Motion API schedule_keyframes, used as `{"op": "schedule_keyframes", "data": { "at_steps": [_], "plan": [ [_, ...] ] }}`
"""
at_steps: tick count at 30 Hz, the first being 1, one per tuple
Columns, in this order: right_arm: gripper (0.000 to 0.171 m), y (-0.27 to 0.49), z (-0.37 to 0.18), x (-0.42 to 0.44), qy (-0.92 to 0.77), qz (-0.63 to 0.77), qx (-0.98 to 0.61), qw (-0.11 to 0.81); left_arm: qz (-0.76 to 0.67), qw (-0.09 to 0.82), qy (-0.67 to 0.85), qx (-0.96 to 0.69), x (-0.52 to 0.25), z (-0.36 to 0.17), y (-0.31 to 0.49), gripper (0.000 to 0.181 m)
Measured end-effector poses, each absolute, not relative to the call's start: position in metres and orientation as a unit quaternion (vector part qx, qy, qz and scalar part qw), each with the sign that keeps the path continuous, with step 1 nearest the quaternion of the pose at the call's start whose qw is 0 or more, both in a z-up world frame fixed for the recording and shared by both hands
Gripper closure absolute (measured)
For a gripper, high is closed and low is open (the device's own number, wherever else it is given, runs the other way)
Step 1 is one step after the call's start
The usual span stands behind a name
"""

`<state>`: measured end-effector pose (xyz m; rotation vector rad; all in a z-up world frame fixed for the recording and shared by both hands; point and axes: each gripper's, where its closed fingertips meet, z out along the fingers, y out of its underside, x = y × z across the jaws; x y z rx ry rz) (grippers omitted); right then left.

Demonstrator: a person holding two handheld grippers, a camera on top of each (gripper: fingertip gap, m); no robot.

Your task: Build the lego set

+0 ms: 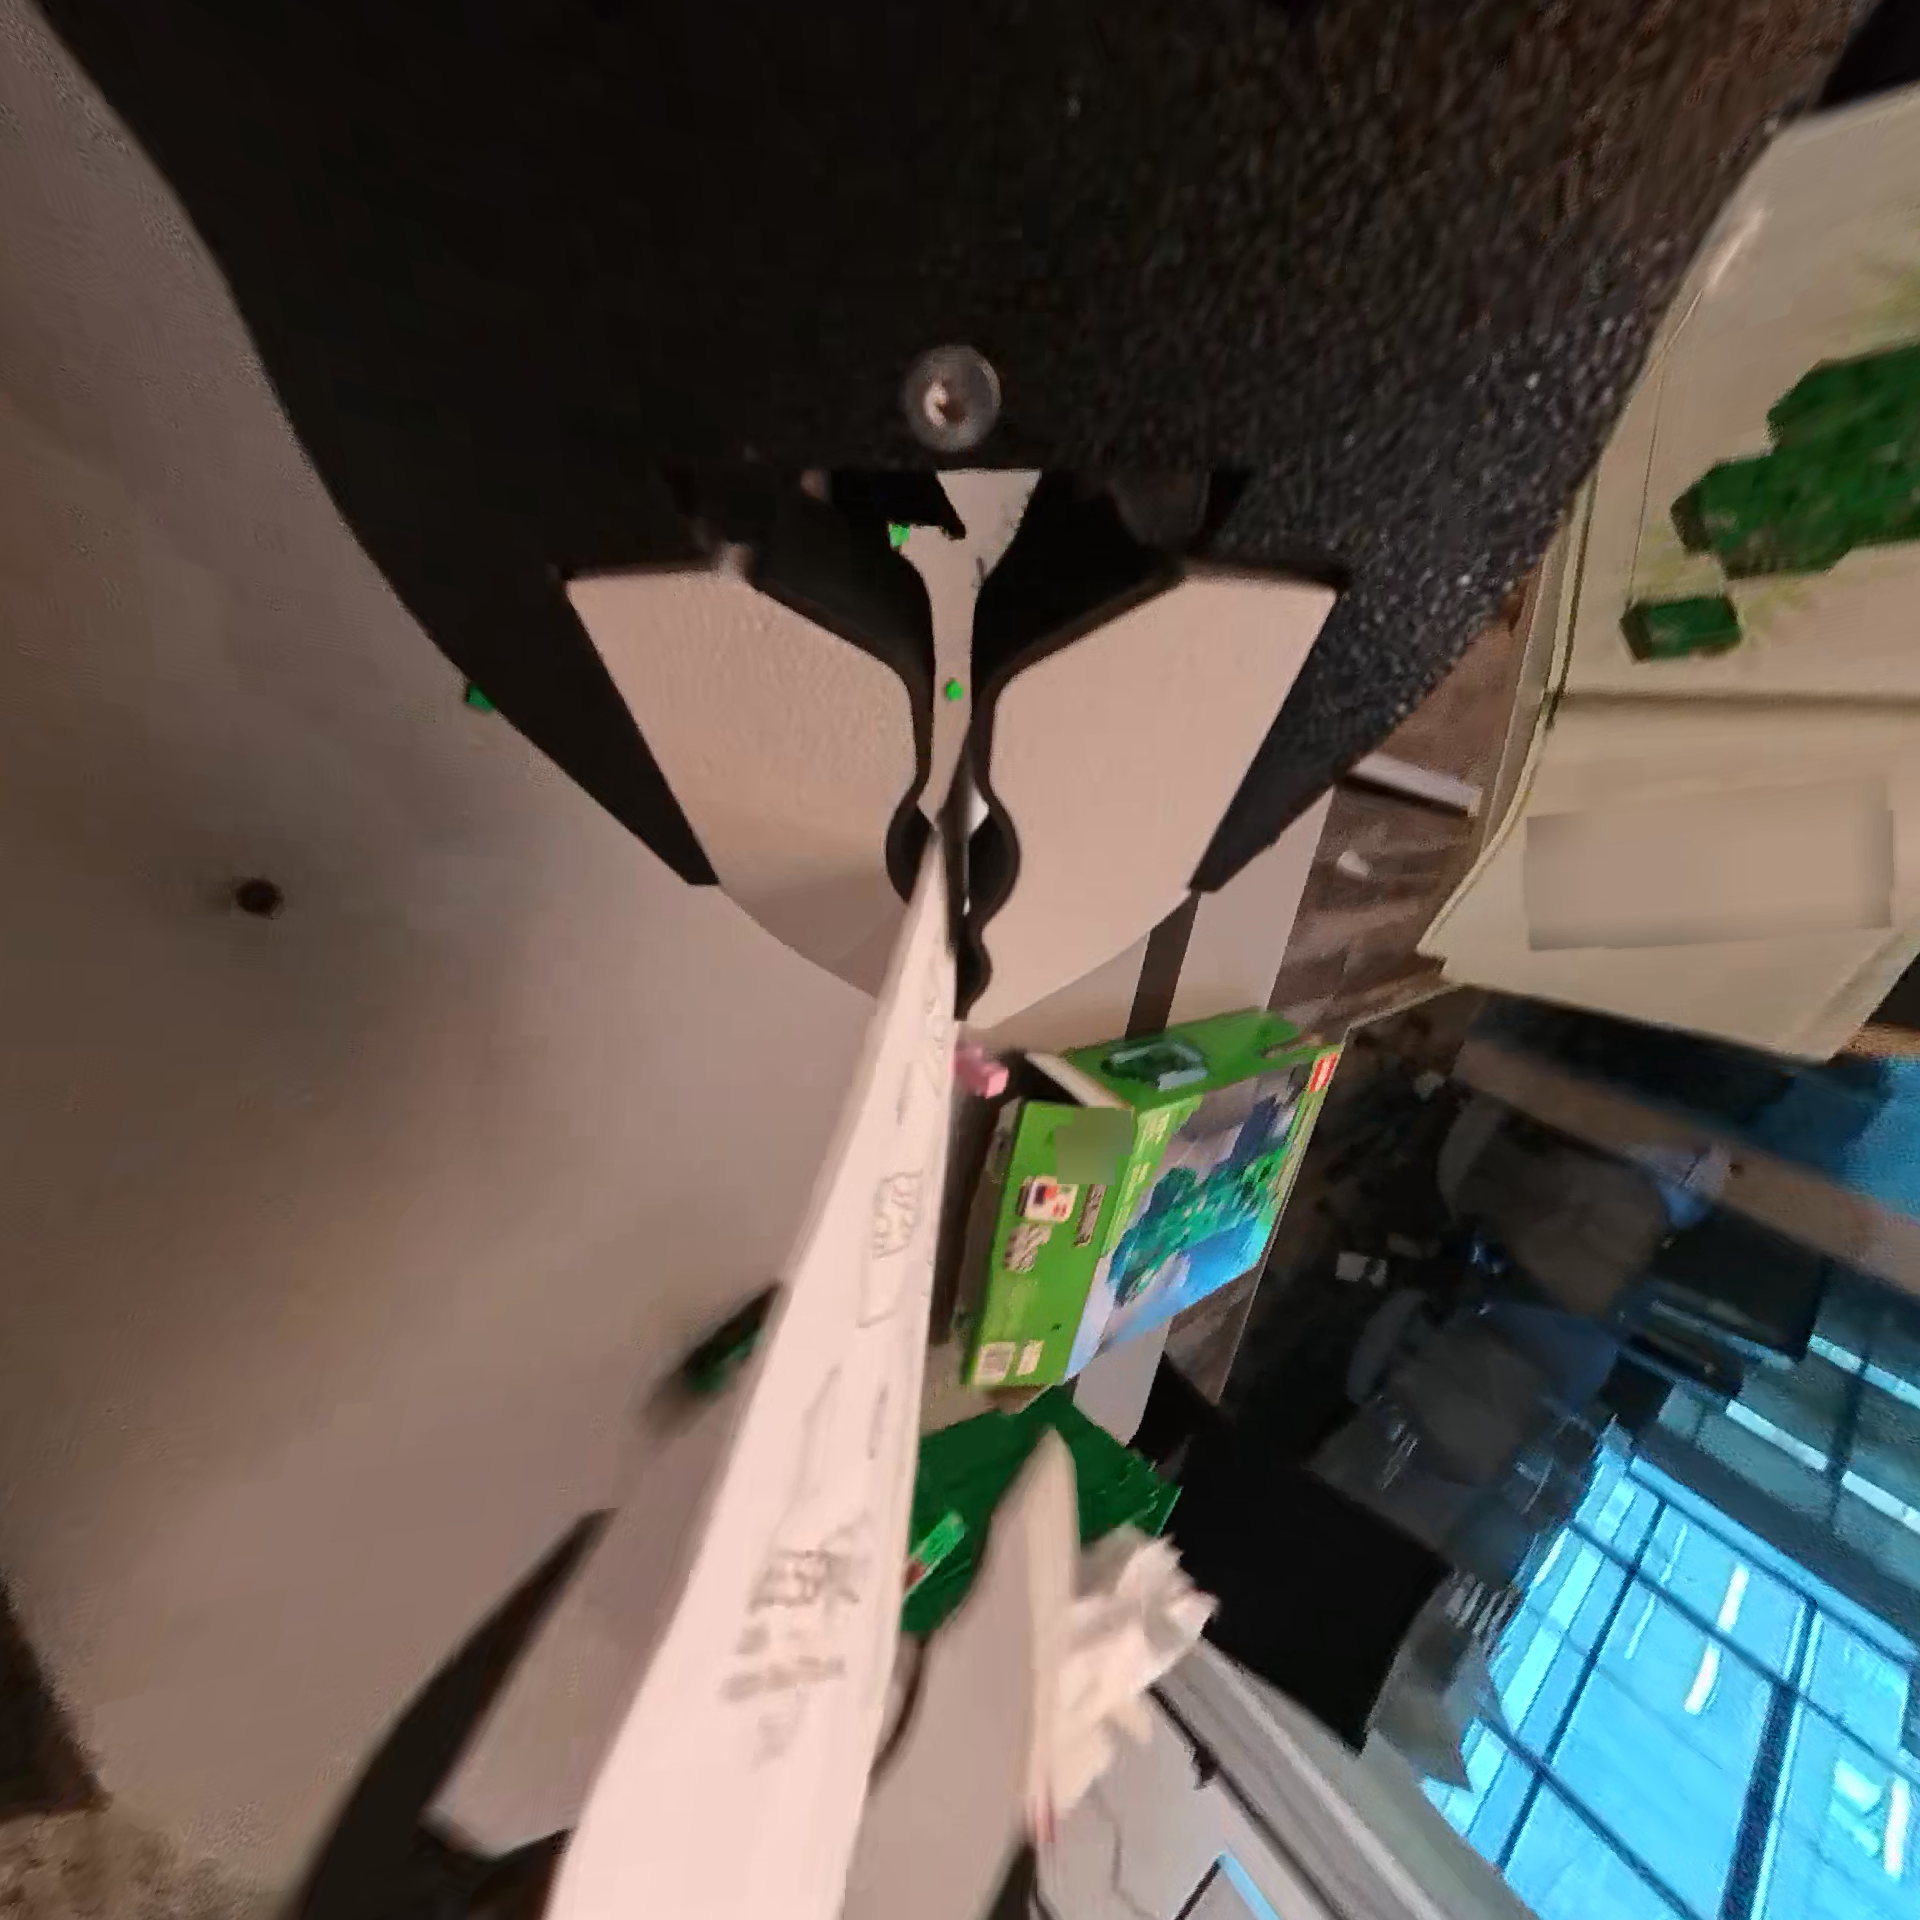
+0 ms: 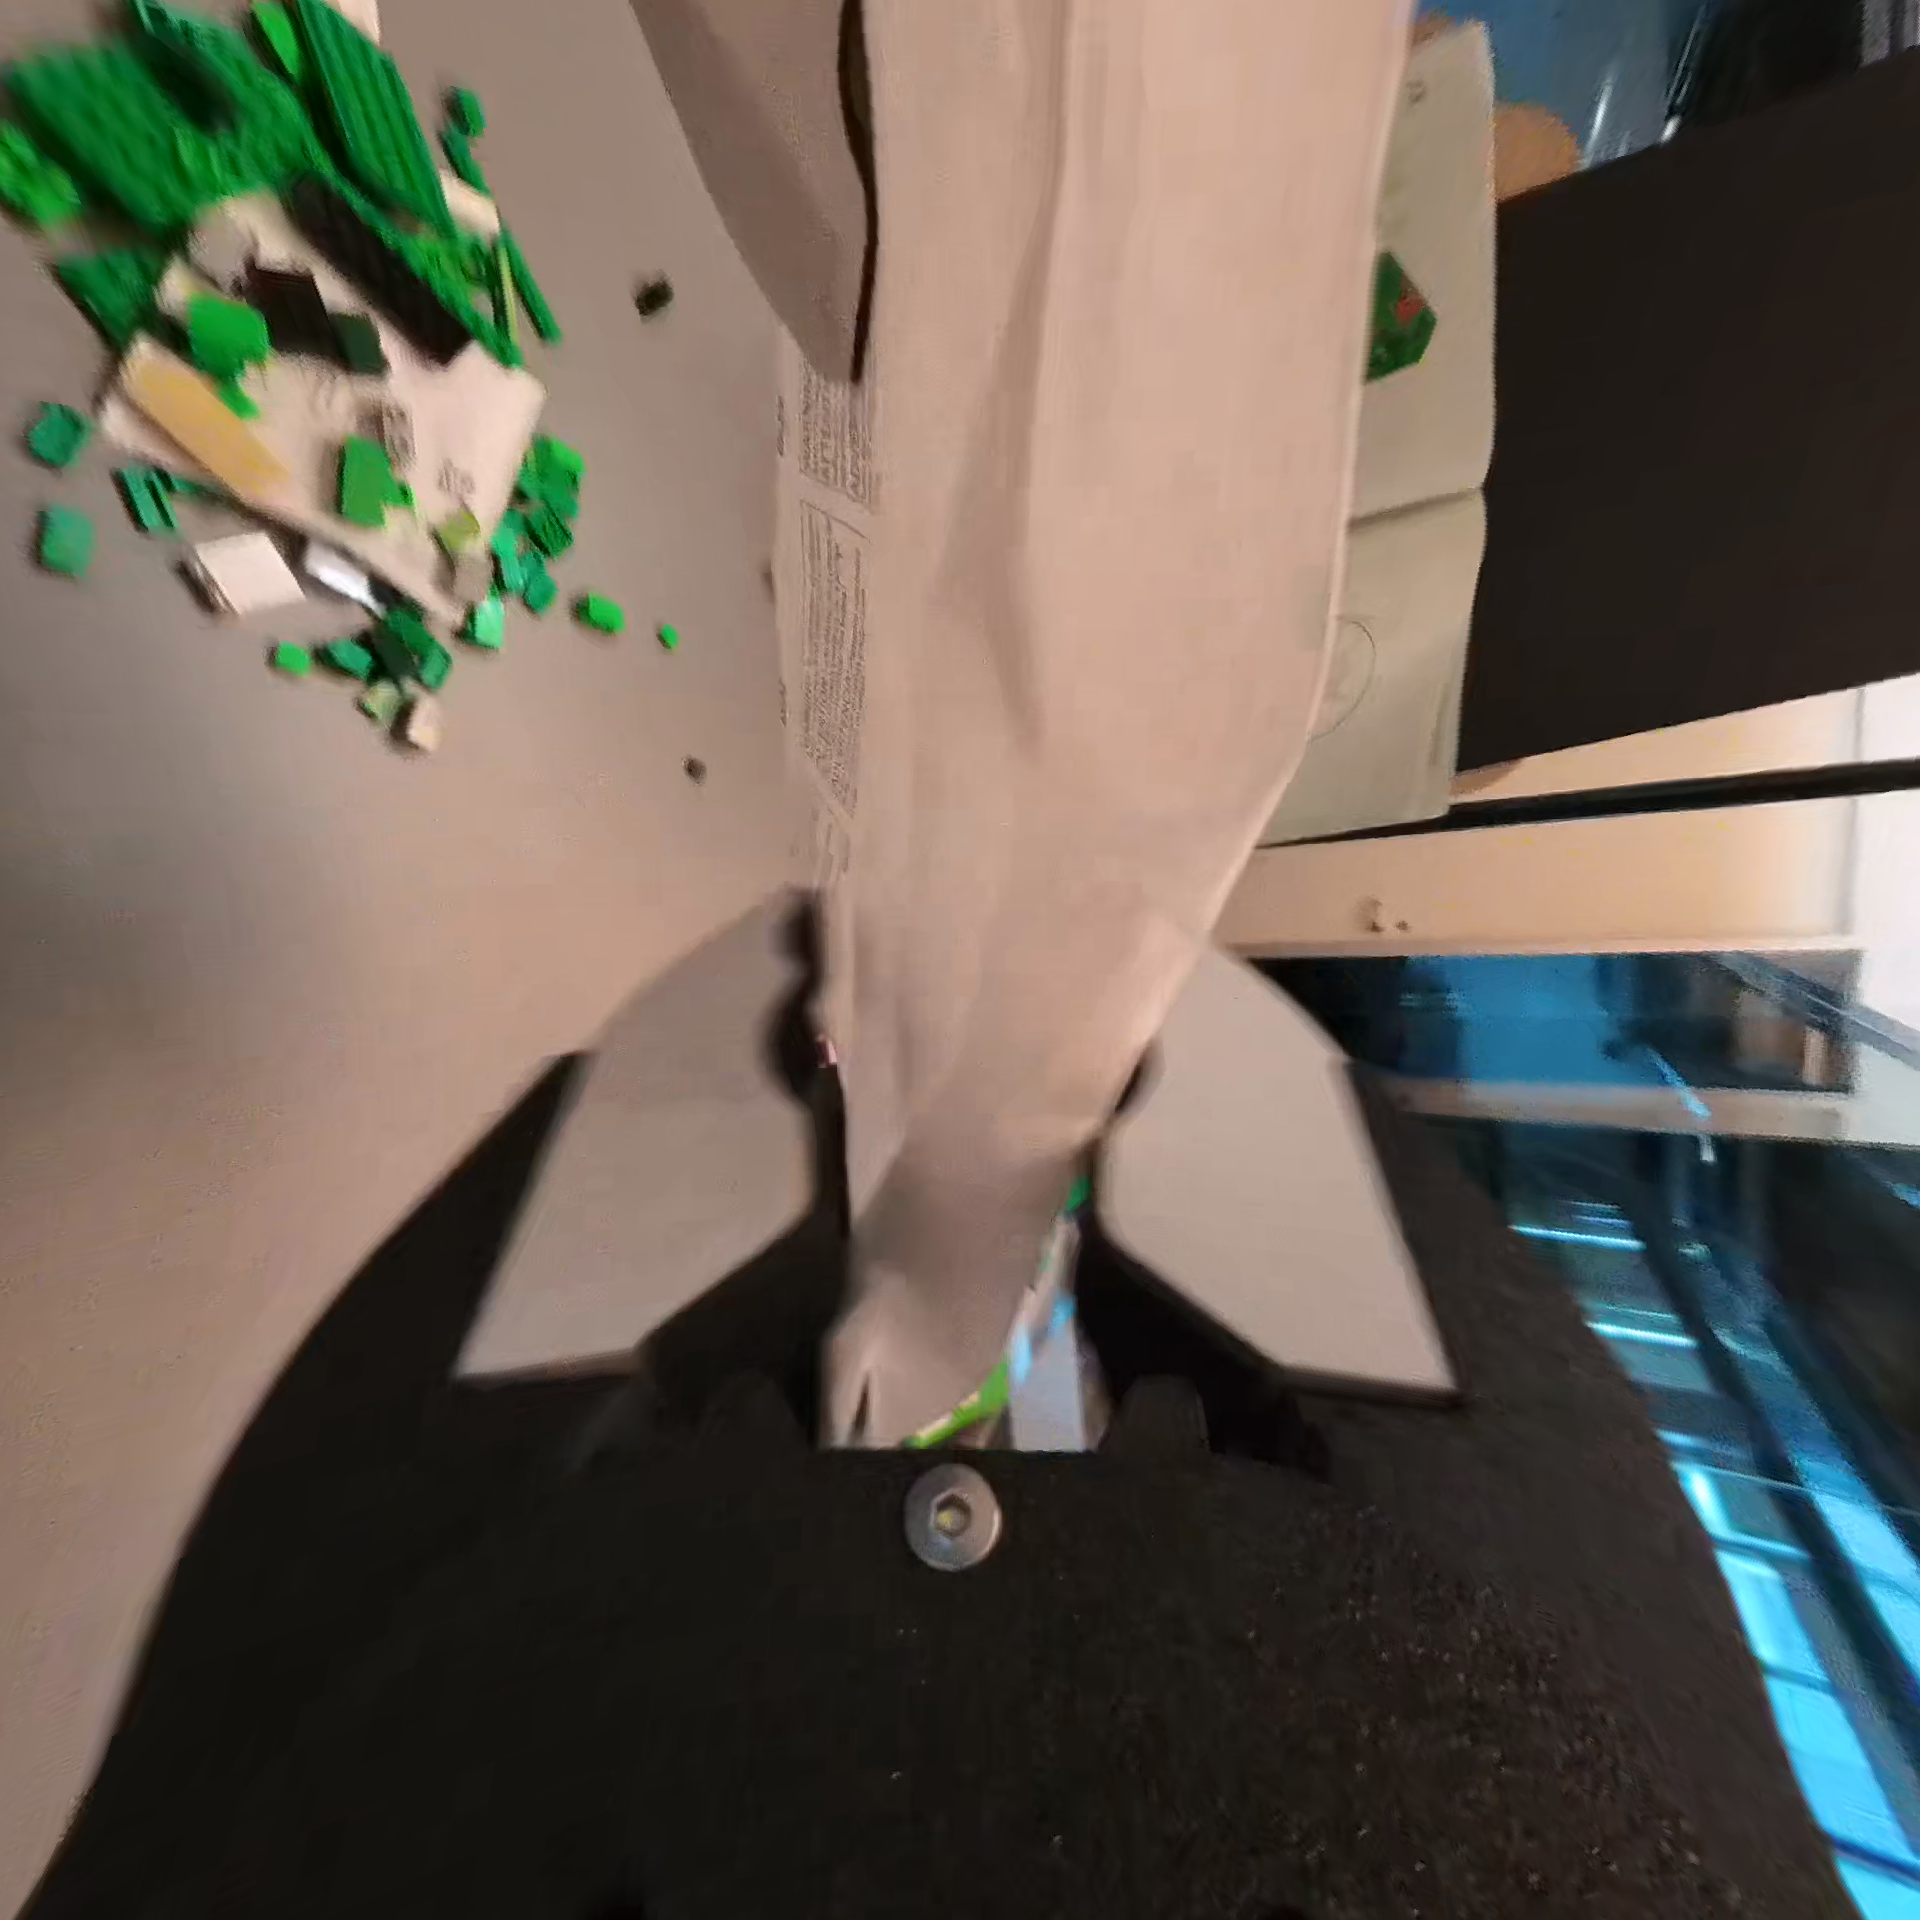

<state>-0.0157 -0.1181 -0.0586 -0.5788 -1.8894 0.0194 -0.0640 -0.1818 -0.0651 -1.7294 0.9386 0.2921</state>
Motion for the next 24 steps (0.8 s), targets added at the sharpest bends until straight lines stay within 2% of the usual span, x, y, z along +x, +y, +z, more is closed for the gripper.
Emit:
{"op": "schedule_keyframes", "data": {
  "at_steps": [1, 2, 4, 6, 8, 11, 13, 16, 21, 24],
  "plan": [
    [0.144, -0.115, -0.058, -0.011, -0.801, 0.002, -0.236, 0.551, 0.111, 0.553, 0.404, -0.72, -0.055, -0.064, -0.181, 0.181],
    [0.168, -0.112, -0.056, -0.006, -0.801, 0.006, -0.236, 0.55, 0.105, 0.564, 0.403, -0.713, -0.049, -0.062, -0.179, 0.171],
    [0.17, -0.091, -0.042, 0.014, -0.788, -0.009, -0.28, 0.548, 0.114, 0.587, 0.384, -0.704, -0.045, -0.058, -0.175, 0.148],
    [0.17, -0.047, -0.001, 0.046, -0.729, -0.036, -0.335, 0.595, 0.149, 0.589, 0.36, -0.708, -0.054, -0.06, -0.174, 0.129],
    [0.171, 0.017, 0.048, 0.095, -0.636, -0.031, -0.441, 0.632, 0.181, 0.589, 0.333, -0.714, -0.07, -0.067, -0.178, 0.129],
    [0.171, 0.142, 0.076, 0.184, -0.481, -0.045, -0.627, 0.611, 0.196, 0.59, 0.281, -0.732, -0.098, -0.082, -0.19, 0.131],
    [0.171, 0.217, 0.056, 0.232, -0.403, -0.077, -0.742, 0.53, 0.188, 0.594, 0.23, -0.748, -0.118, -0.089, -0.197, 0.132],
    [0.171, 0.291, 0.015, 0.256, -0.337, -0.071, -0.848, 0.403, 0.162, 0.603, 0.159, -0.765, -0.142, -0.098, -0.209, 0.134],
    [0.171, 0.347, -0.039, 0.257, -0.311, -0.148, -0.911, 0.228, 0.138, 0.61, 0.074, -0.777, -0.167, -0.112, -0.232, 0.141],
    [0.171, 0.365, -0.061, 0.266, -0.304, -0.26, -0.902, 0.161, 0.147, 0.601, 0.034, -0.785, -0.179, -0.123, -0.243, 0.135]
  ]
}}
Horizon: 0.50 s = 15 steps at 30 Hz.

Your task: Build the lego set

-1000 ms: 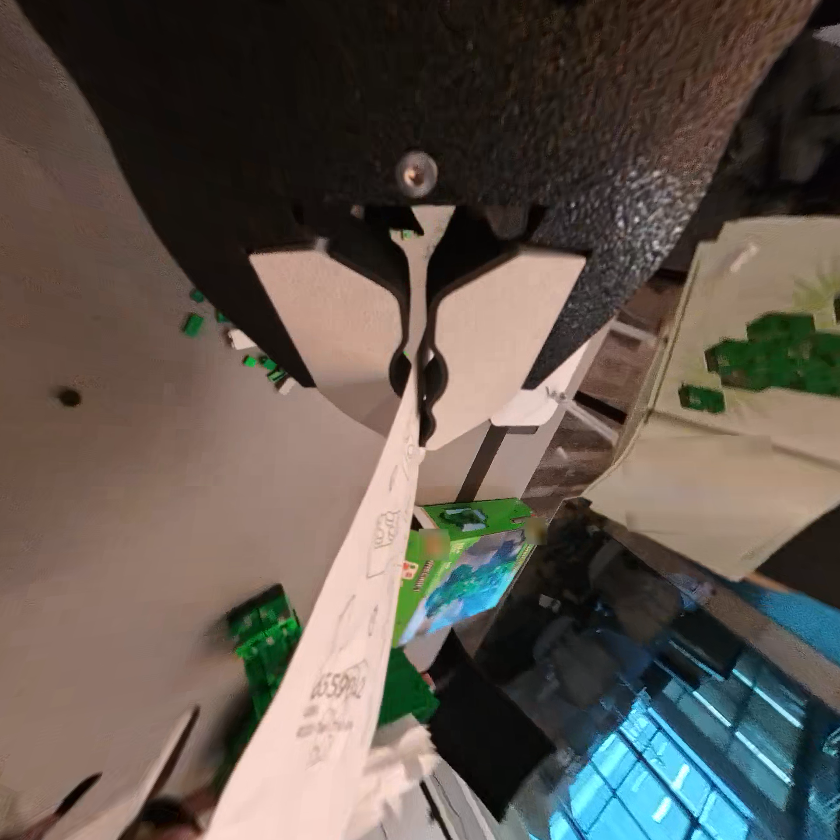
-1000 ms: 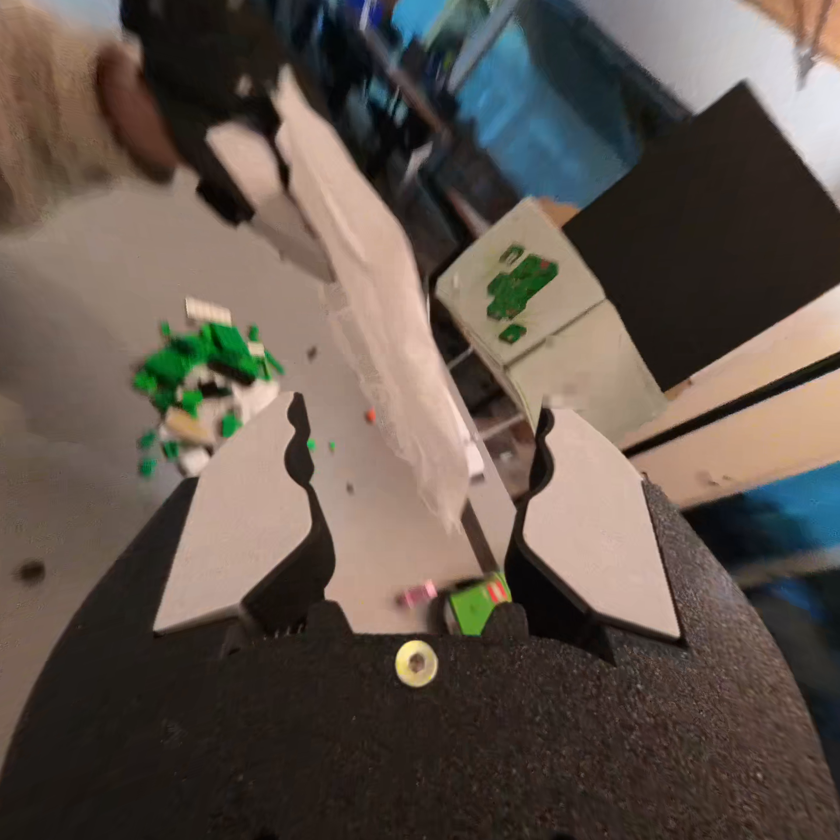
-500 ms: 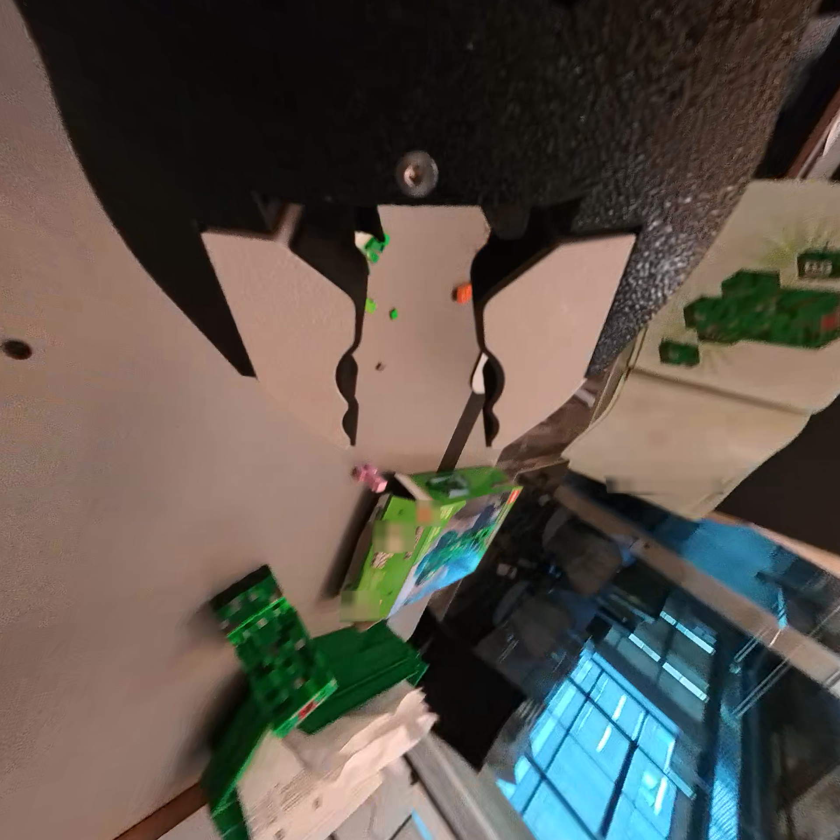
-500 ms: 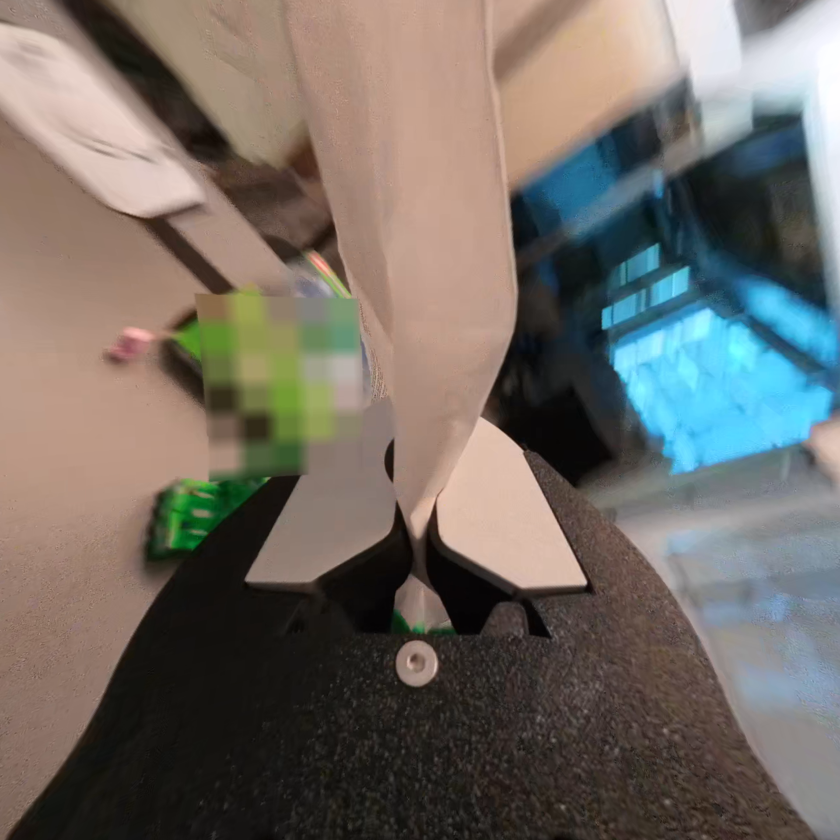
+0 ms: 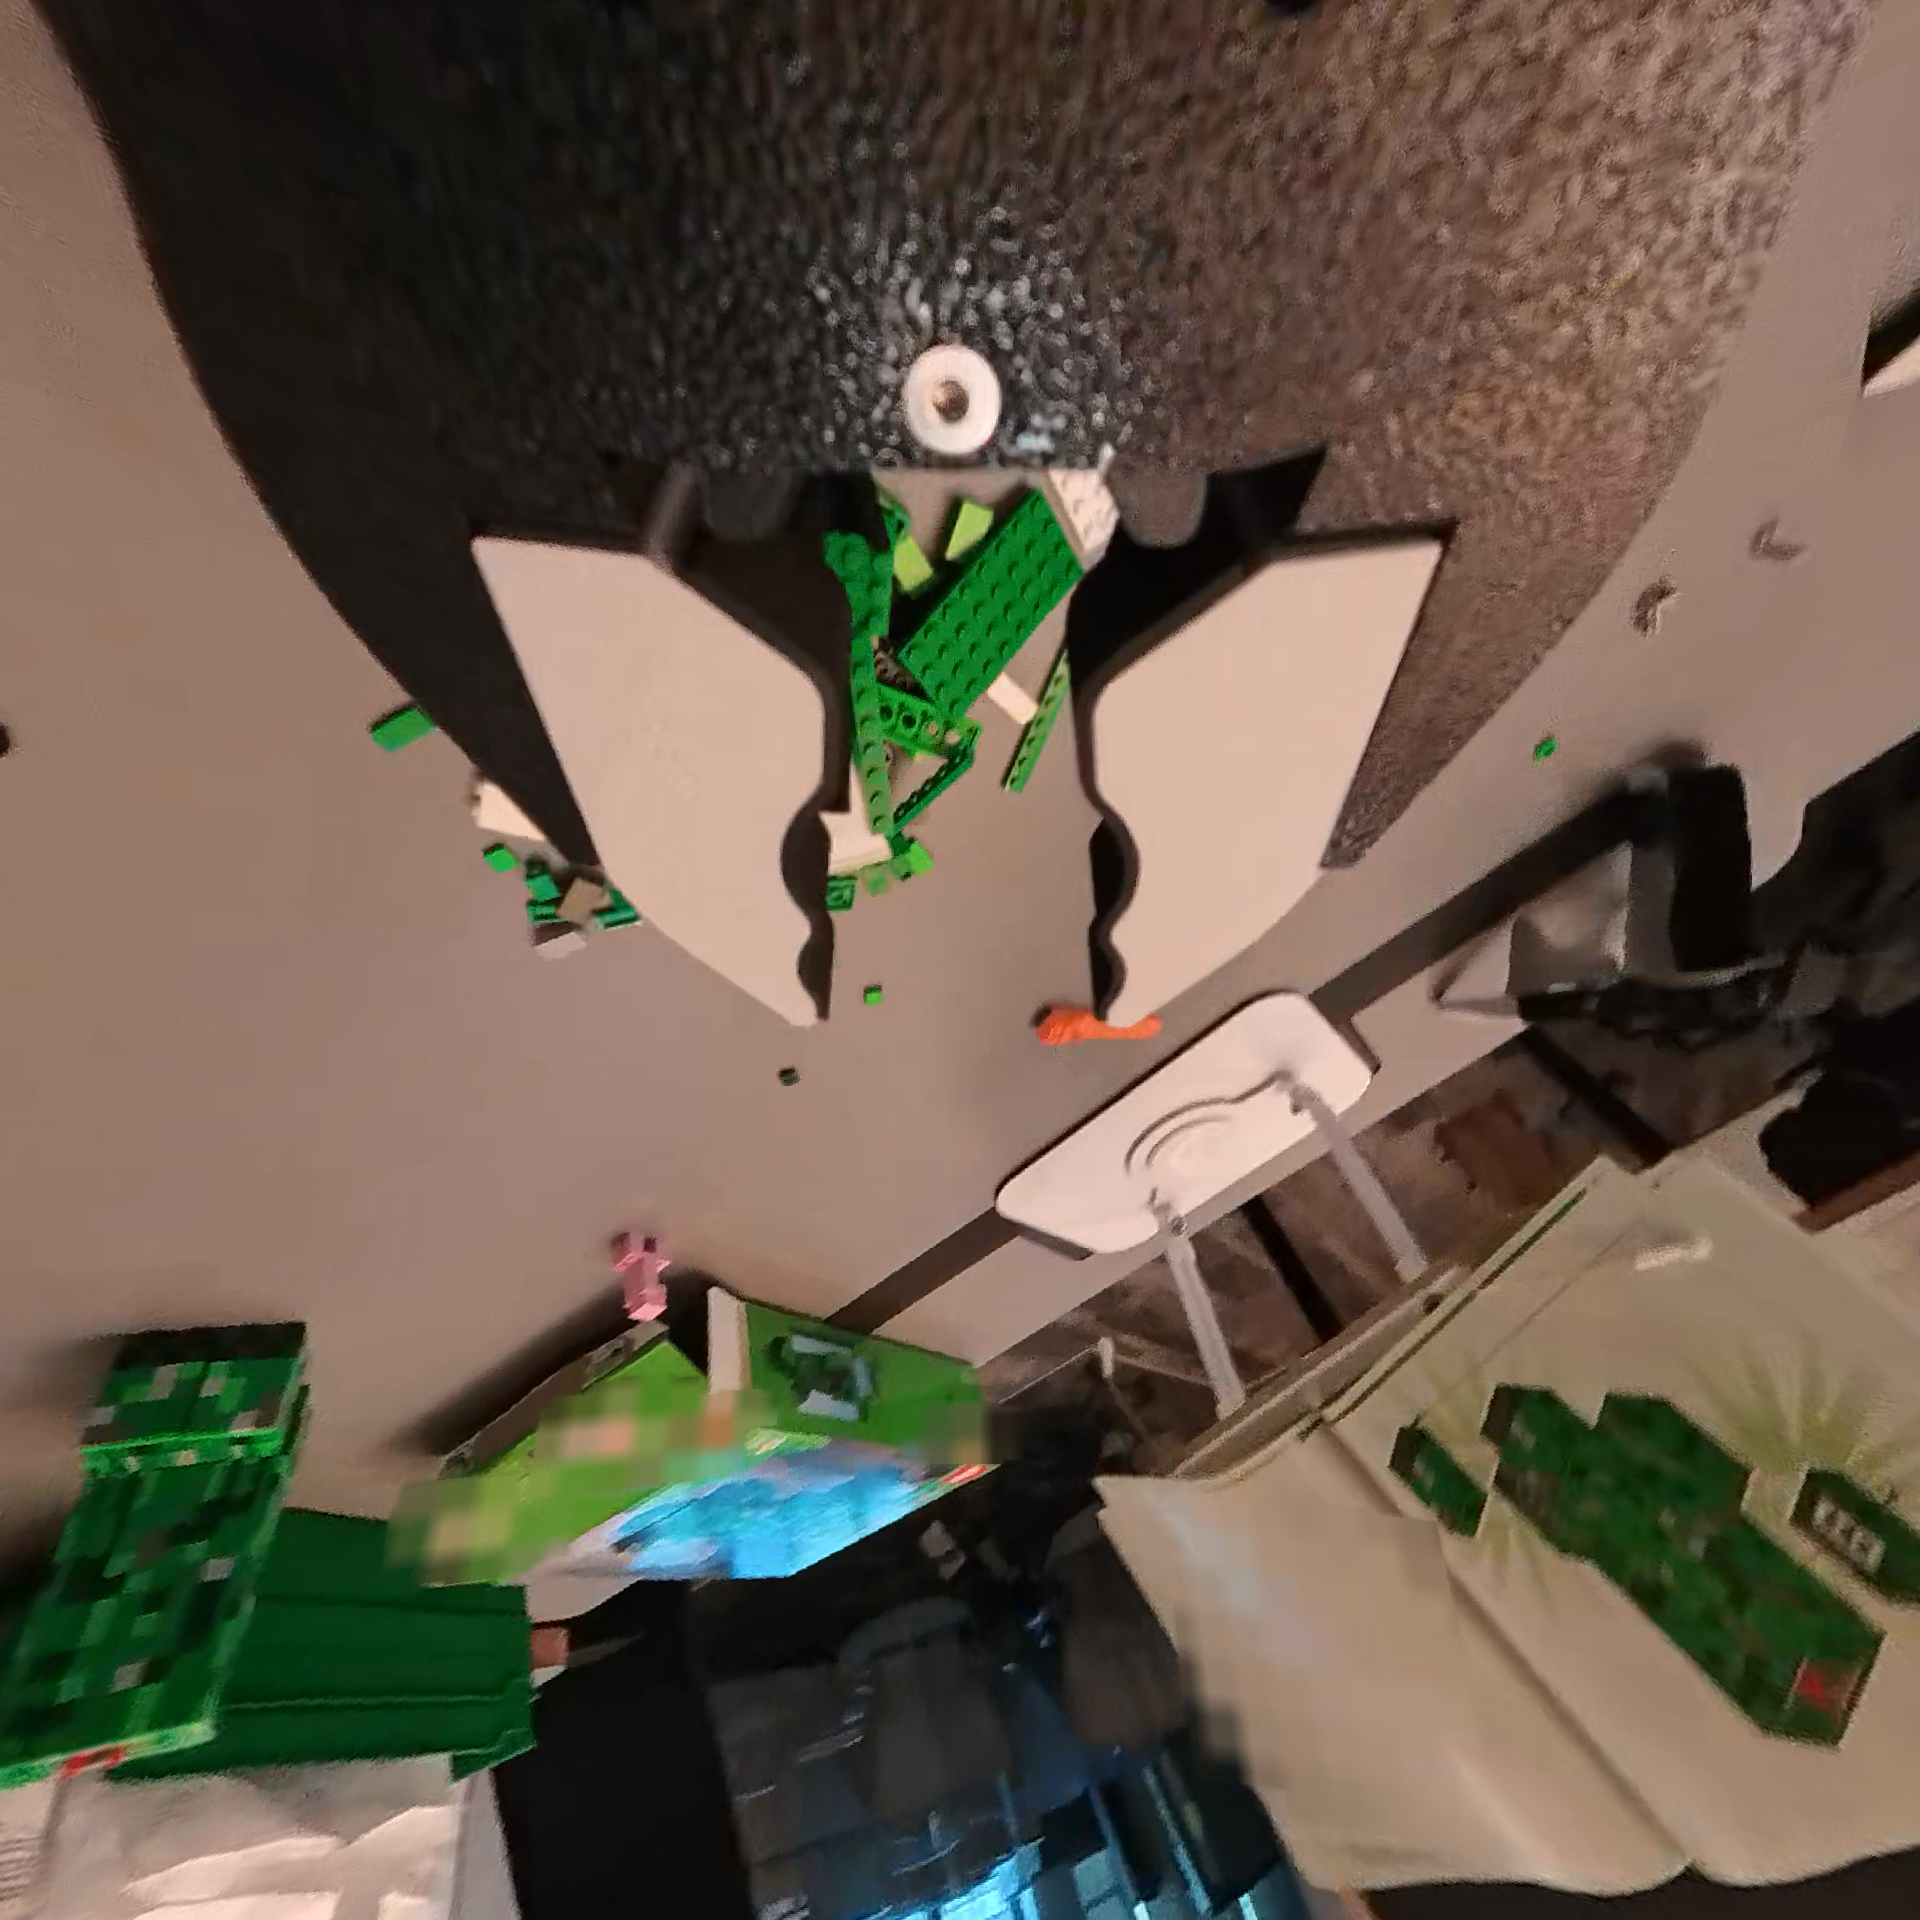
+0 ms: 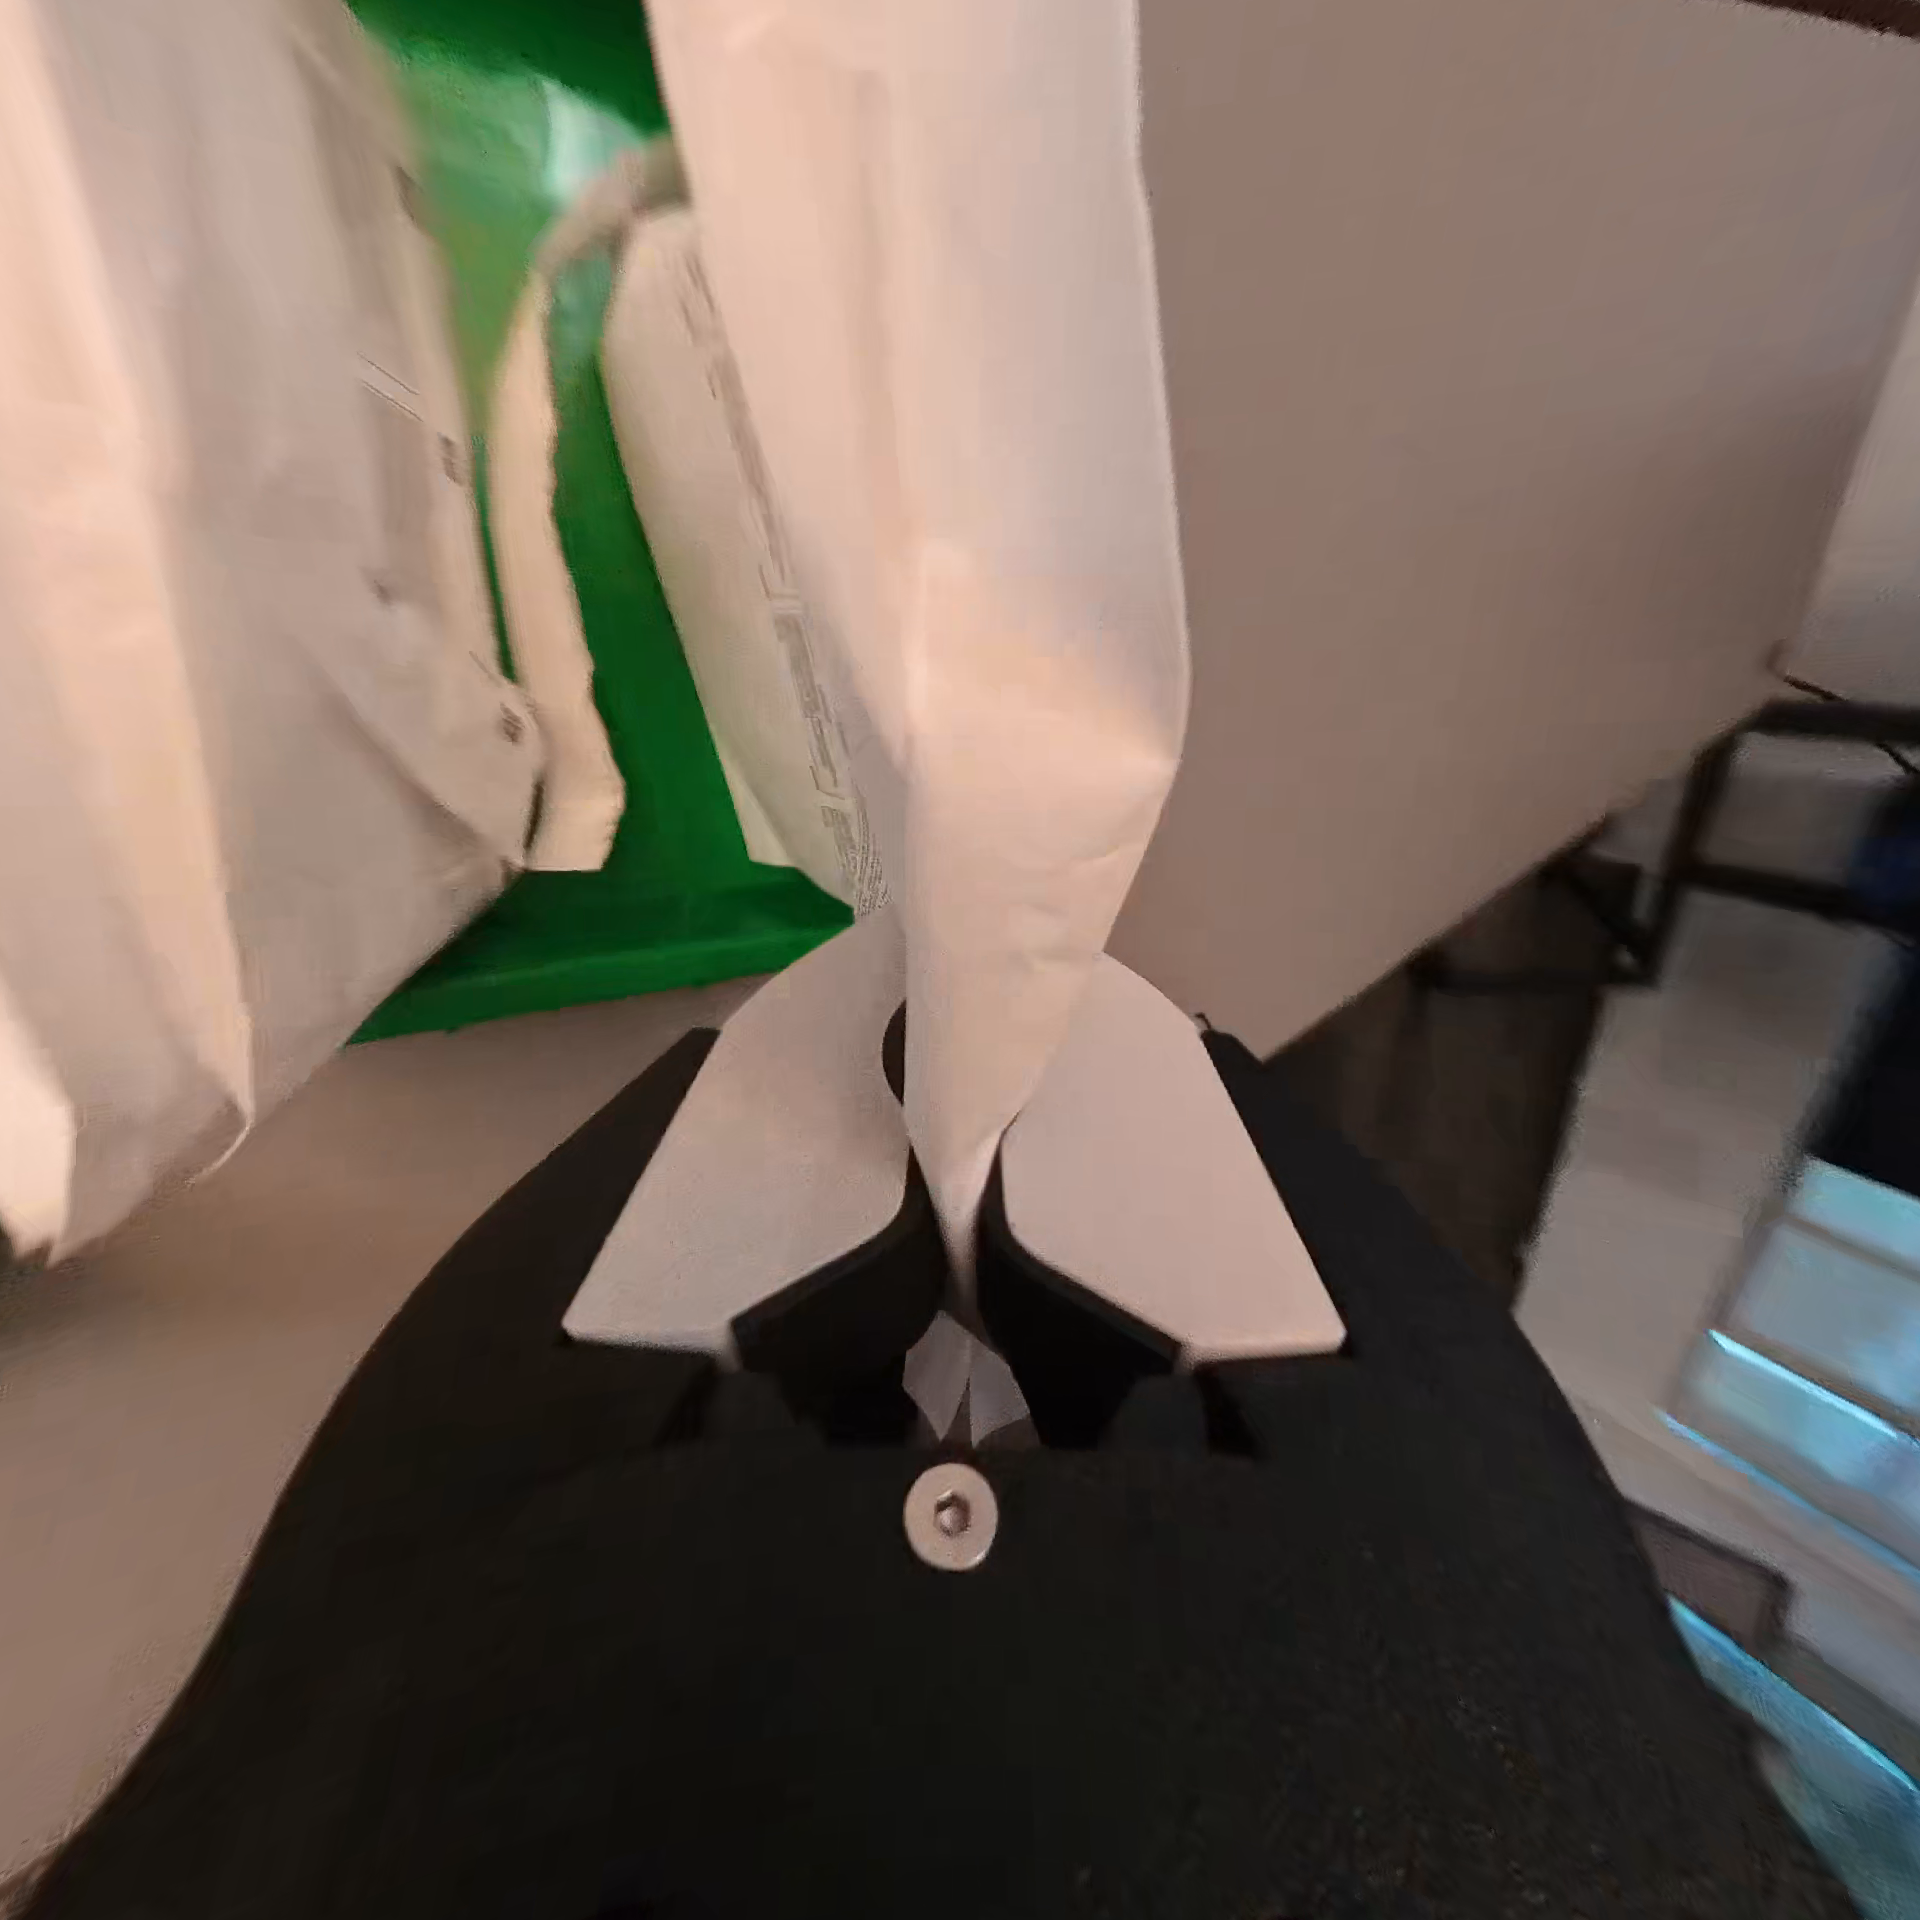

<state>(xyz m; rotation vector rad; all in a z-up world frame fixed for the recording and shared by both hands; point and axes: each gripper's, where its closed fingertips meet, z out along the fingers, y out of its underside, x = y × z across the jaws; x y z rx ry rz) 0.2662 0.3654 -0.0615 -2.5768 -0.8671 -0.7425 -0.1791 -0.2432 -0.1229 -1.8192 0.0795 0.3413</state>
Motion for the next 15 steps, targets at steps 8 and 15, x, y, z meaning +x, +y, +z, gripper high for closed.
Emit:
{"op": "schedule_keyframes", "data": {
  "at_steps": [8, 15],
  "plan": [
    [0.105, 0.362, -0.096, 0.22, -0.308, -0.18, -0.917, 0.181, 0.138, 0.58, 0.011, -0.803, -0.198, -0.148, -0.258, 0.126],
    [0.127, 0.255, 0.038, 0.134, -0.384, 0.032, -0.775, 0.501, 0.082, 0.564, 0.012, -0.822, -0.215, -0.171, -0.27, 0.129]
  ]
}}
